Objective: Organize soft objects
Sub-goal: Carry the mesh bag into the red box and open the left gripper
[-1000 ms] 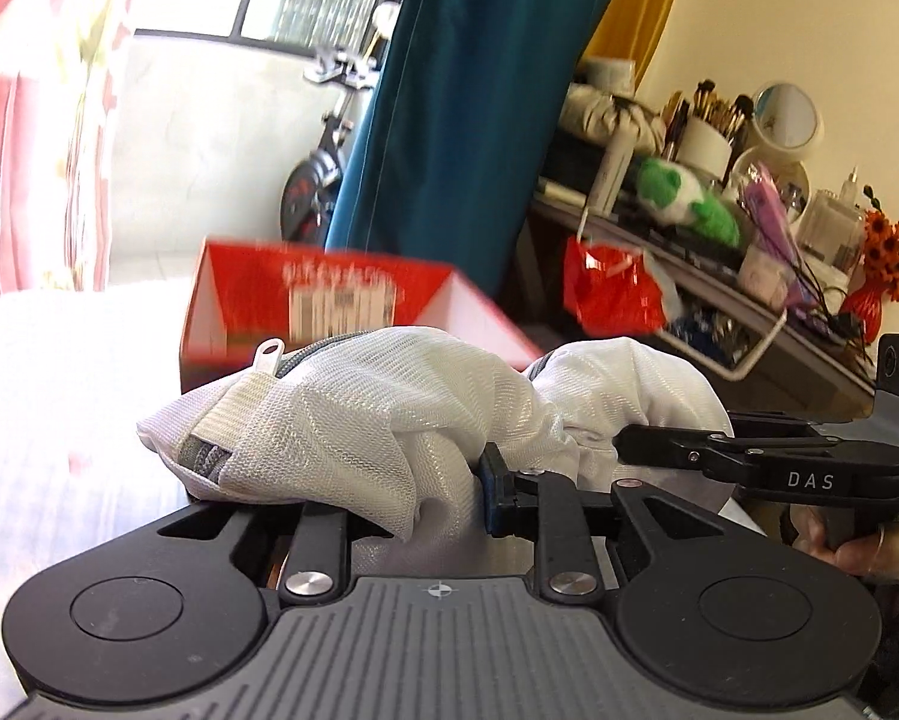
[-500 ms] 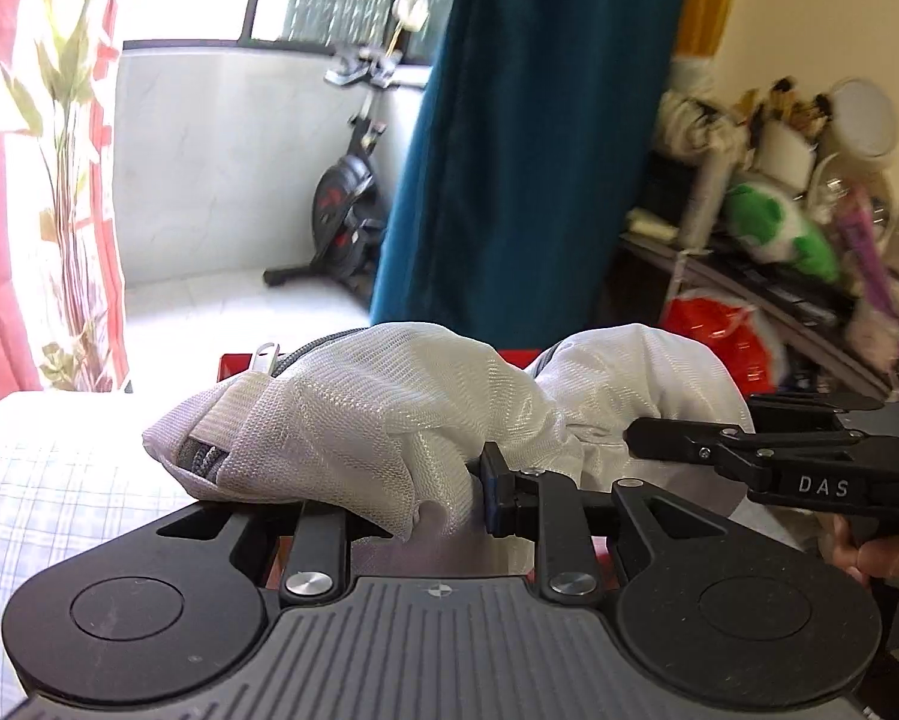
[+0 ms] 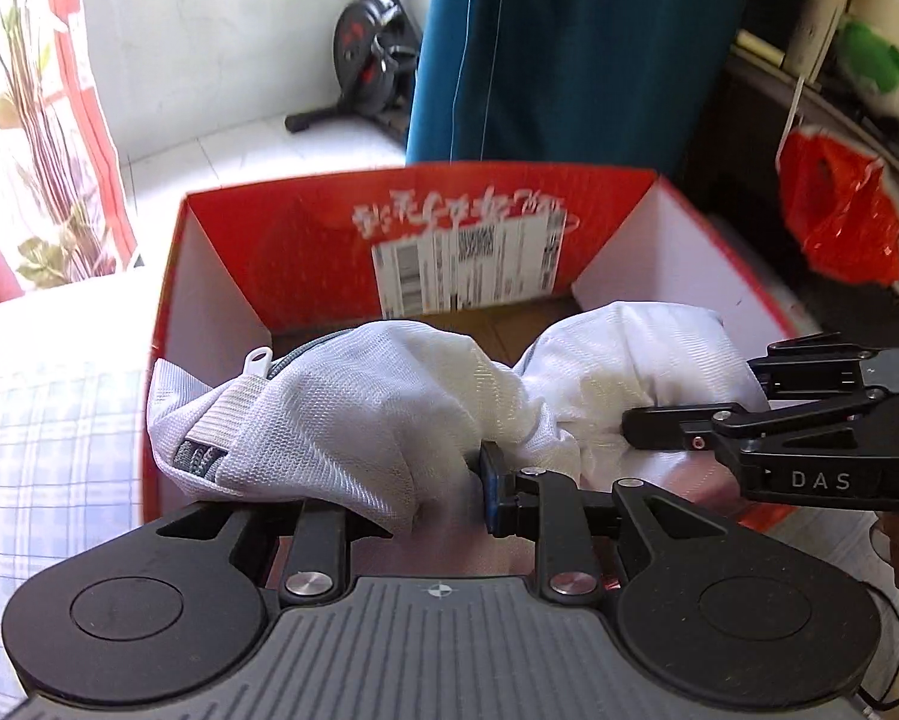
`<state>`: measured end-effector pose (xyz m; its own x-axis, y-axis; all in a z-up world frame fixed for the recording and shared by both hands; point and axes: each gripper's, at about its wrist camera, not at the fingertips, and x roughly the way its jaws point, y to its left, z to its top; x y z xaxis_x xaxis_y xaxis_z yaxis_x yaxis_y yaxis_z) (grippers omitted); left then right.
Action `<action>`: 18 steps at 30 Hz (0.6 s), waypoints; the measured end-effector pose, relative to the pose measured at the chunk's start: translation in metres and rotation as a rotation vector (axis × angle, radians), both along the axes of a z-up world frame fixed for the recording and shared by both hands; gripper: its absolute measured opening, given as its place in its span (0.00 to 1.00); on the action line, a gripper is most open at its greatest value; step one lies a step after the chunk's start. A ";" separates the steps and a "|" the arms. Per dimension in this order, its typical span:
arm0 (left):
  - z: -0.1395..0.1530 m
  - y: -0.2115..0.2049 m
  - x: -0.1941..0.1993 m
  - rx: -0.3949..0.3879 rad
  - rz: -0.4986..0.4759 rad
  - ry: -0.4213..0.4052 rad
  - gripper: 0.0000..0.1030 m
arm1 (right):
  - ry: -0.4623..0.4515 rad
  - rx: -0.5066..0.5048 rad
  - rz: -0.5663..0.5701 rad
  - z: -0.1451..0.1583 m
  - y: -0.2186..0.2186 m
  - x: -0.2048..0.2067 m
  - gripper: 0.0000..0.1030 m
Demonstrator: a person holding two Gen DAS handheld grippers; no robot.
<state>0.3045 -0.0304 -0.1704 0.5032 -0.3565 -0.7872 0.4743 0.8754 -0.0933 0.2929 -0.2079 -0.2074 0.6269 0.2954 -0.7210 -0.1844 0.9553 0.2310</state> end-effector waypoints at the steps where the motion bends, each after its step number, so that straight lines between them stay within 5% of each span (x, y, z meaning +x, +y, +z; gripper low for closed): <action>1: -0.002 -0.001 0.003 0.006 0.001 0.012 0.26 | 0.015 0.002 -0.007 -0.003 0.001 0.003 0.23; 7: -0.001 -0.005 0.007 0.015 -0.001 0.033 0.35 | 0.090 0.027 -0.045 -0.015 -0.004 0.016 0.25; 11: 0.011 -0.003 0.001 -0.035 -0.027 0.006 0.76 | 0.078 0.000 -0.049 -0.008 -0.003 0.014 0.39; 18: 0.045 0.015 -0.024 -0.096 -0.013 -0.072 0.77 | -0.016 -0.035 -0.042 0.027 -0.005 -0.019 0.45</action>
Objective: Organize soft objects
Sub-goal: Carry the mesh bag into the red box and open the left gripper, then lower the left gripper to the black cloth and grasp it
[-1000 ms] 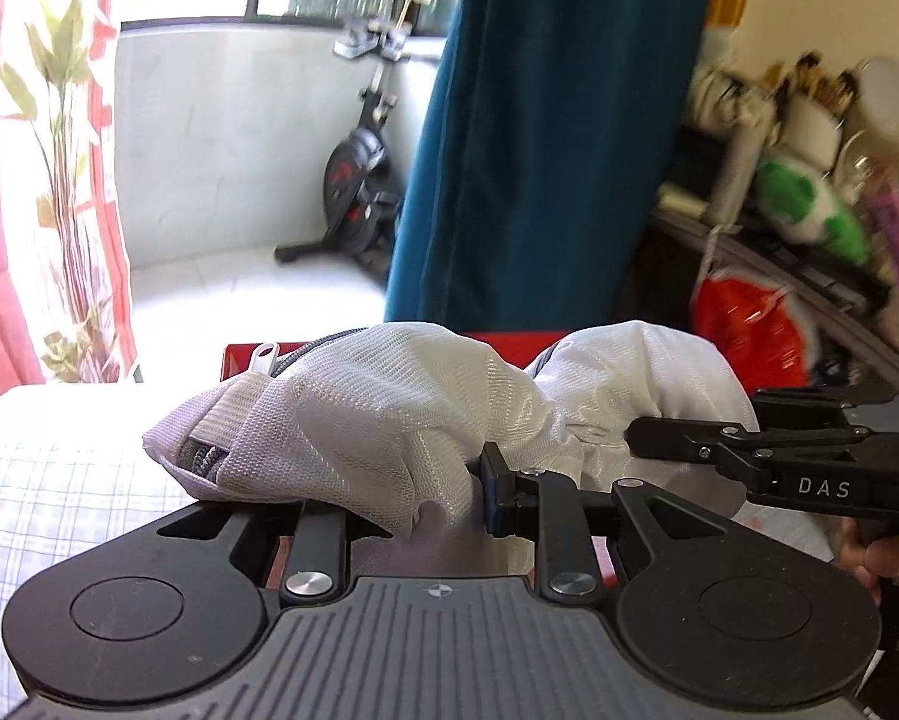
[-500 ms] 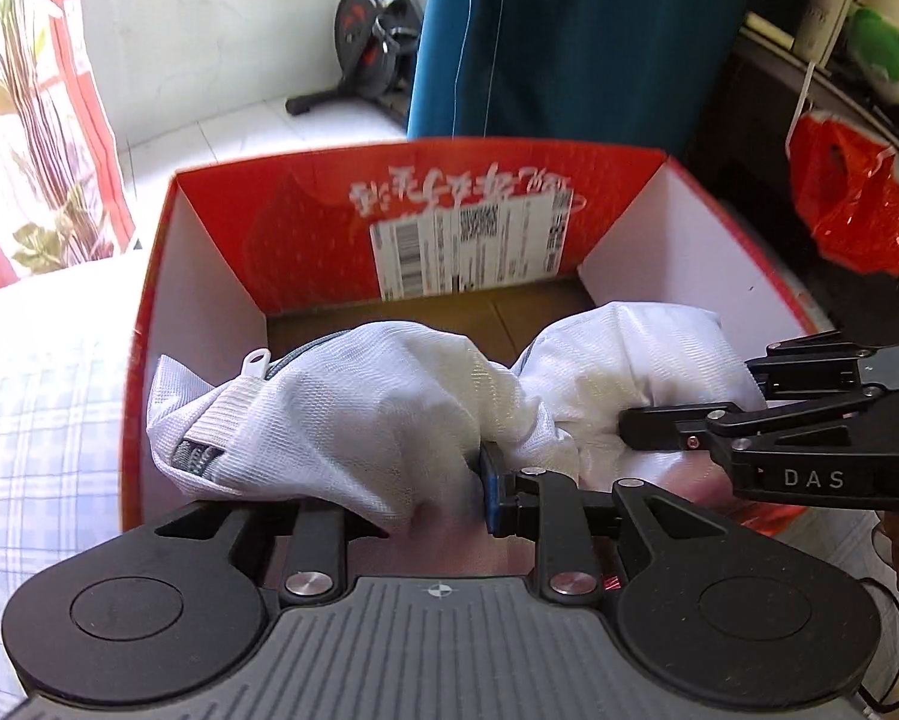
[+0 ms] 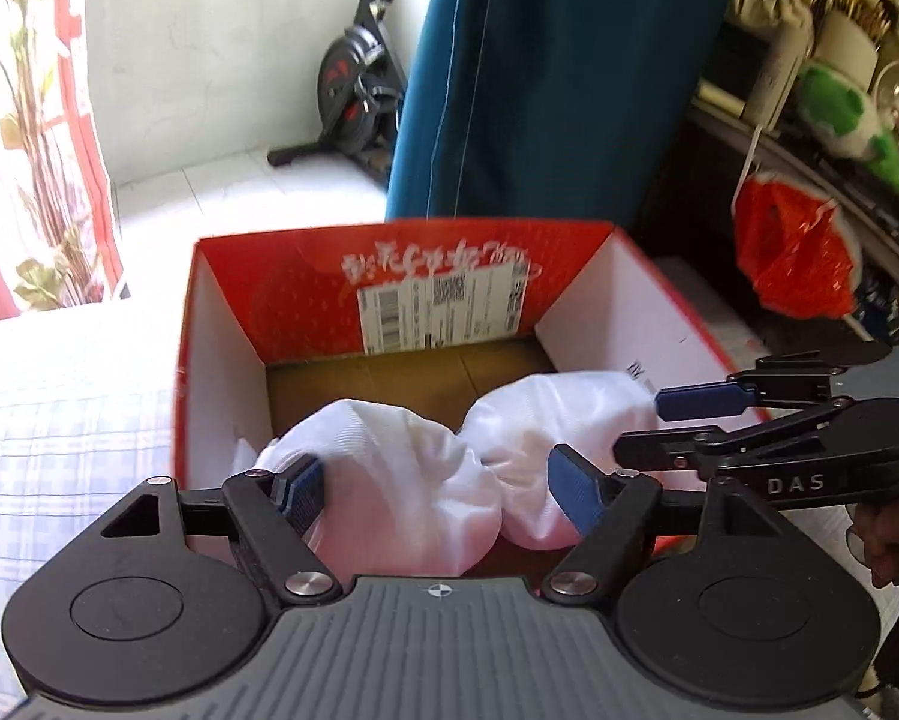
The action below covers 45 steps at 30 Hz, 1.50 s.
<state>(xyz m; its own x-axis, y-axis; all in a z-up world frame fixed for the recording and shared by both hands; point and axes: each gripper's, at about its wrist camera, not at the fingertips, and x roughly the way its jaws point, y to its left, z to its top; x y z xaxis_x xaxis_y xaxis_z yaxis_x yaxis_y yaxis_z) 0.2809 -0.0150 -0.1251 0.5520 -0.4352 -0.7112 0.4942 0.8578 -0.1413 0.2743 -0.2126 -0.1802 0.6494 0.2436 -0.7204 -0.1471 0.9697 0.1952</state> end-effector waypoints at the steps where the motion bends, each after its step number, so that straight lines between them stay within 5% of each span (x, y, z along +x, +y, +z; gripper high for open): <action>1: 0.003 0.002 -0.003 -0.006 0.003 -0.012 0.77 | -0.017 0.001 0.005 0.005 0.000 -0.007 0.45; 14: 0.010 0.033 -0.086 -0.039 0.046 -0.089 0.77 | -0.086 -0.008 0.101 0.015 0.040 -0.090 0.43; 32: -0.067 0.089 -0.122 -0.135 0.227 0.007 0.77 | -0.302 -0.088 0.098 -0.054 0.062 -0.178 0.35; 39: -0.096 0.103 -0.129 -0.206 0.286 0.062 0.77 | -0.368 -0.100 0.072 -0.064 0.064 -0.194 0.35; 45: -0.100 0.107 -0.133 -0.250 0.289 0.059 0.77 | -0.371 -0.100 0.067 -0.061 0.061 -0.200 0.23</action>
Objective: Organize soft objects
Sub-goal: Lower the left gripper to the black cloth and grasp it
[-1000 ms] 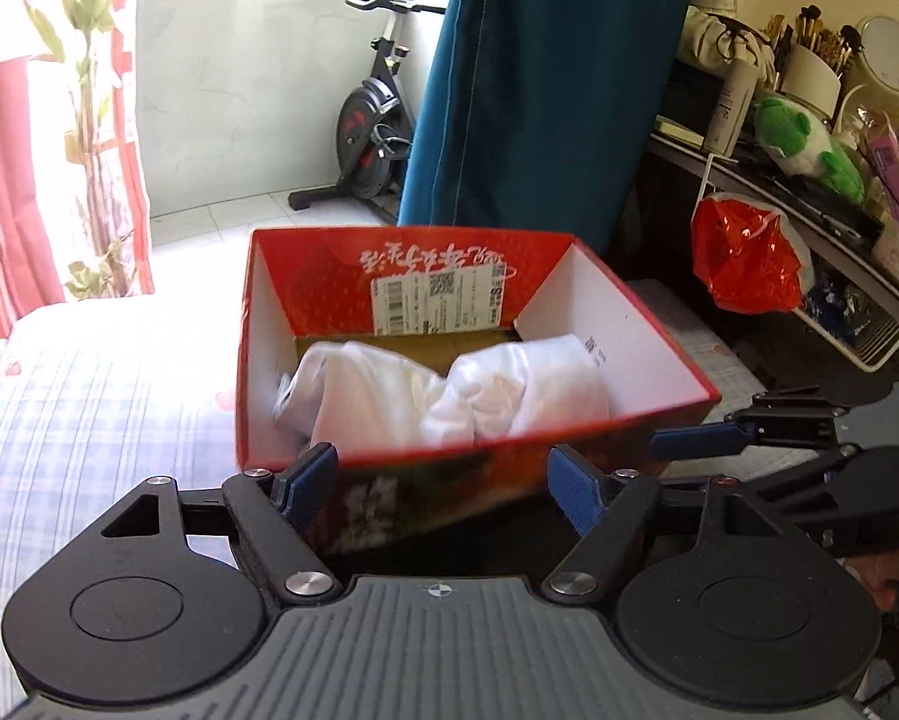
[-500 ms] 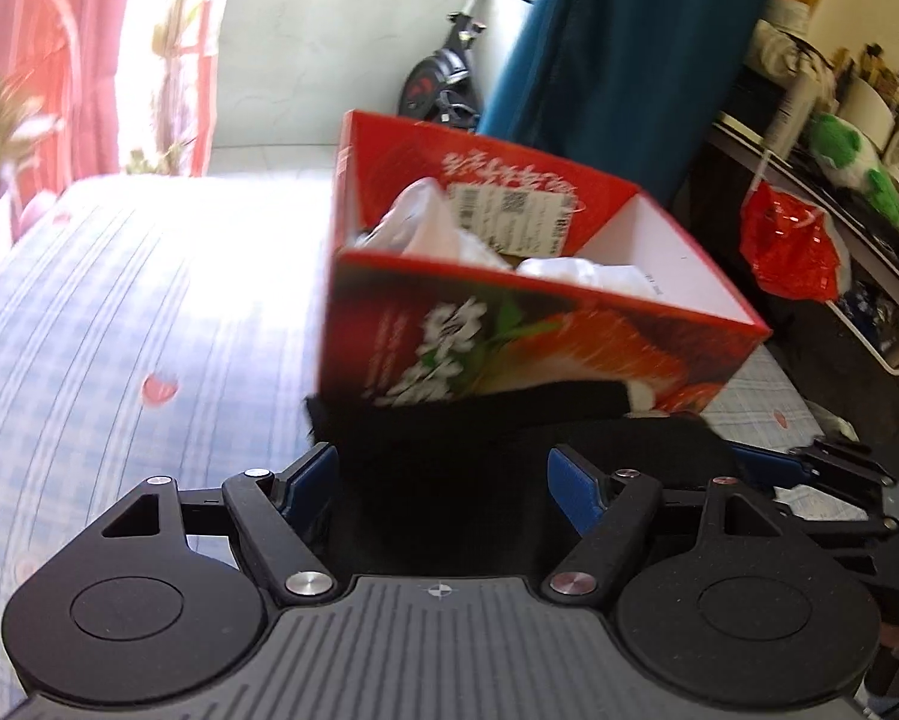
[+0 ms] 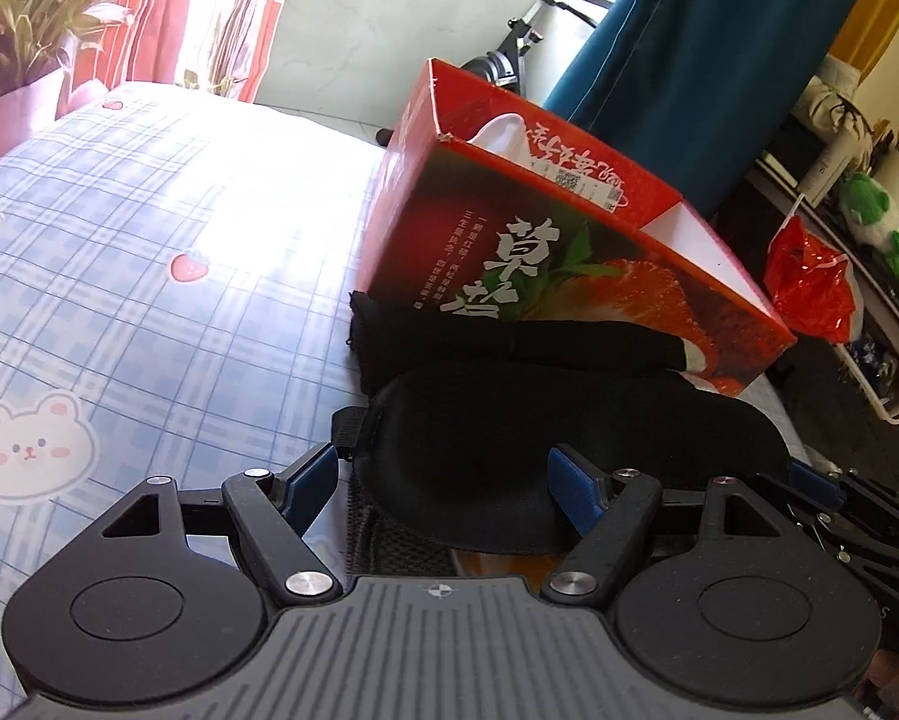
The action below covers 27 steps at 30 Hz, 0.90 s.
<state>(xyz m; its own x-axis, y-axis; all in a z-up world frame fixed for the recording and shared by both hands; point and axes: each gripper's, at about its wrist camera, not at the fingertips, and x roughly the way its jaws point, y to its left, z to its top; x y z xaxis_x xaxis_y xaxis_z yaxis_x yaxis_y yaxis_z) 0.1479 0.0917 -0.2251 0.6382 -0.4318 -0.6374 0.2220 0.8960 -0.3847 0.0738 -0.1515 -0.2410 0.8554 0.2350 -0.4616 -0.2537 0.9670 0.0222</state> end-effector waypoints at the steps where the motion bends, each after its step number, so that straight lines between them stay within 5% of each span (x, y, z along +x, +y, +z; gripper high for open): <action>1: 0.000 -0.001 0.000 -0.005 -0.001 -0.003 0.77 | -0.001 0.008 -0.002 0.000 -0.002 -0.001 0.21; 22: -0.009 -0.015 0.016 -0.121 -0.045 0.038 0.78 | -0.029 0.050 -0.069 0.000 -0.023 -0.013 0.14; 27: -0.018 -0.011 0.026 -0.208 -0.012 0.096 0.67 | -0.028 0.053 -0.068 0.000 -0.023 -0.013 0.14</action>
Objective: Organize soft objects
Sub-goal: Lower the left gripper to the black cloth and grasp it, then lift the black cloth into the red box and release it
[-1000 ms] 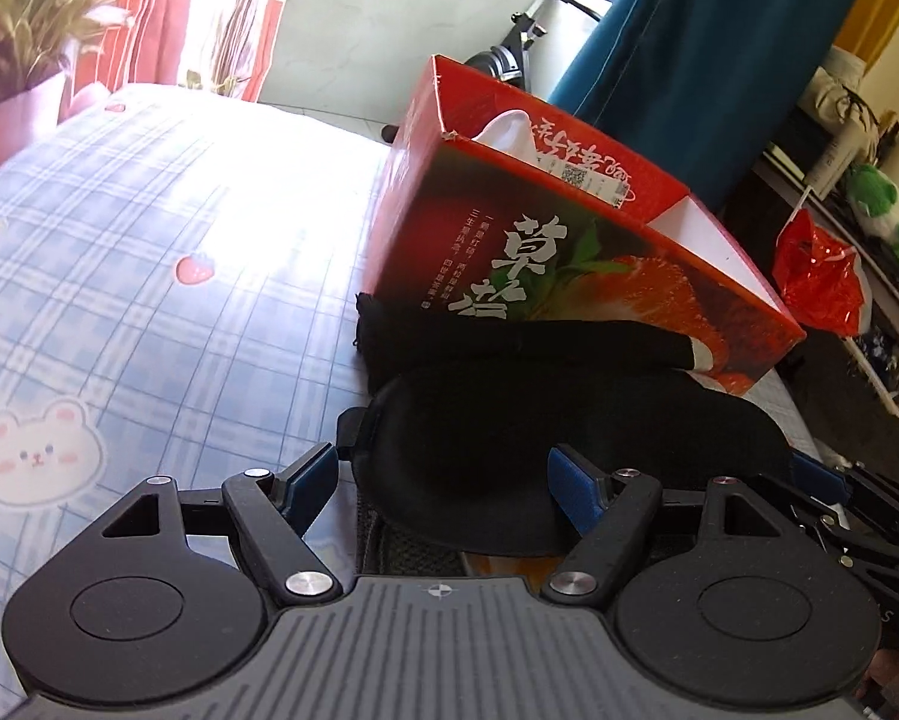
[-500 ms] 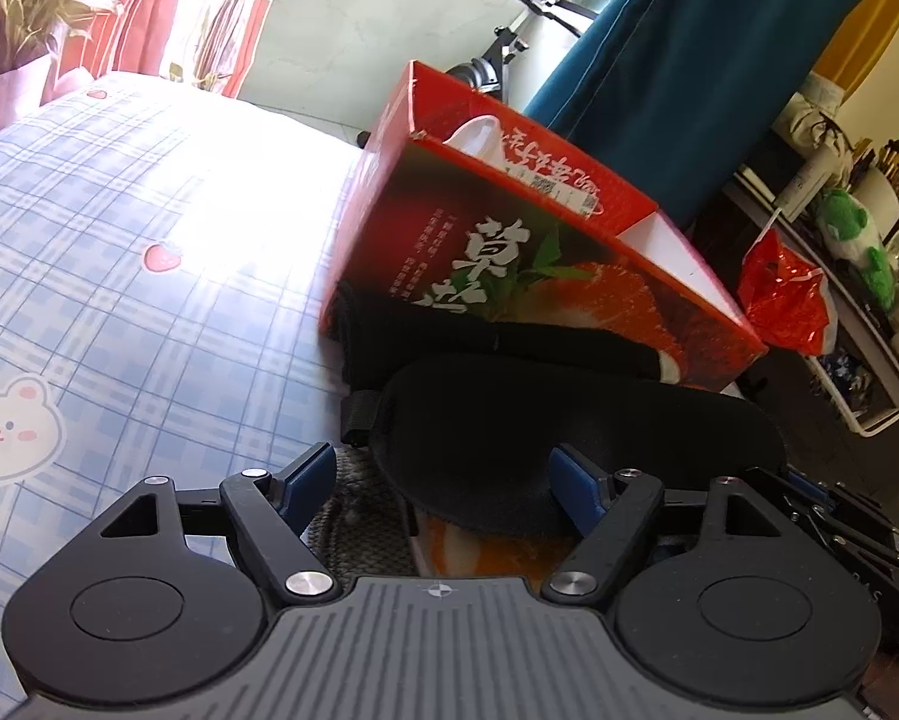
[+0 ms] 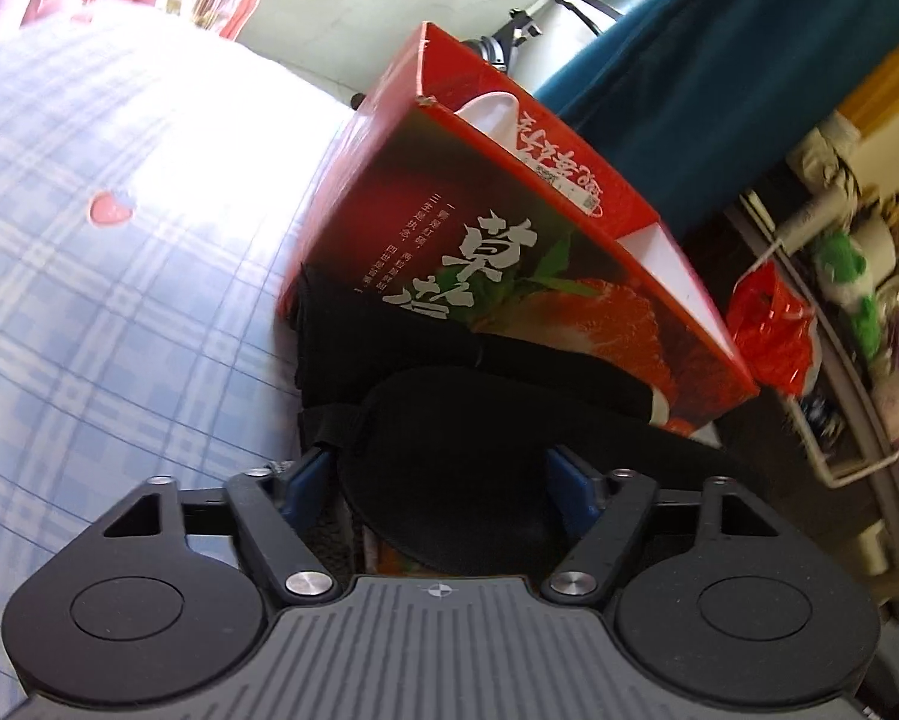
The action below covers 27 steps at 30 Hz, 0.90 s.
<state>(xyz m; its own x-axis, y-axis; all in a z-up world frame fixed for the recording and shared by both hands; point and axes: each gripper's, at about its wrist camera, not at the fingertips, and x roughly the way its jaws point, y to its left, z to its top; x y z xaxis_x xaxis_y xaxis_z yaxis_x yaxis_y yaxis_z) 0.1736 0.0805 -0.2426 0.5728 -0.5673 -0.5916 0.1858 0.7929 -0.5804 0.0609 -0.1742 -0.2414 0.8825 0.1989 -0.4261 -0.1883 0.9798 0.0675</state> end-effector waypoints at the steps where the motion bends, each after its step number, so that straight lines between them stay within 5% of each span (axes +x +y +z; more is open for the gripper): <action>1: 0.002 0.001 -0.001 0.004 0.005 -0.005 0.59 | 0.000 0.001 -0.001 0.000 0.000 0.000 0.14; 4: 0.010 0.002 -0.007 0.066 0.018 -0.036 0.29 | 0.004 0.014 -0.003 0.001 -0.001 0.001 0.14; 7: 0.020 0.007 -0.019 0.091 0.044 -0.087 0.17 | 0.004 0.036 -0.003 0.003 -0.002 0.001 0.13; 18: 0.067 0.000 -0.068 0.194 0.065 -0.338 0.10 | -0.032 0.142 0.000 0.022 -0.012 -0.002 0.09; 27: 0.104 -0.005 -0.065 0.218 0.059 -0.458 0.08 | -0.082 0.123 0.059 0.053 -0.009 0.017 0.08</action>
<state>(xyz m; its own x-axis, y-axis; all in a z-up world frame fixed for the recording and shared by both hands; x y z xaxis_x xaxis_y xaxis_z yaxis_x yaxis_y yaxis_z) 0.1087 0.0752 -0.1382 0.8285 -0.4176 -0.3729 0.3338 0.9032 -0.2698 0.0782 -0.1834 -0.1881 0.8984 0.2980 -0.3225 -0.2555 0.9521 0.1681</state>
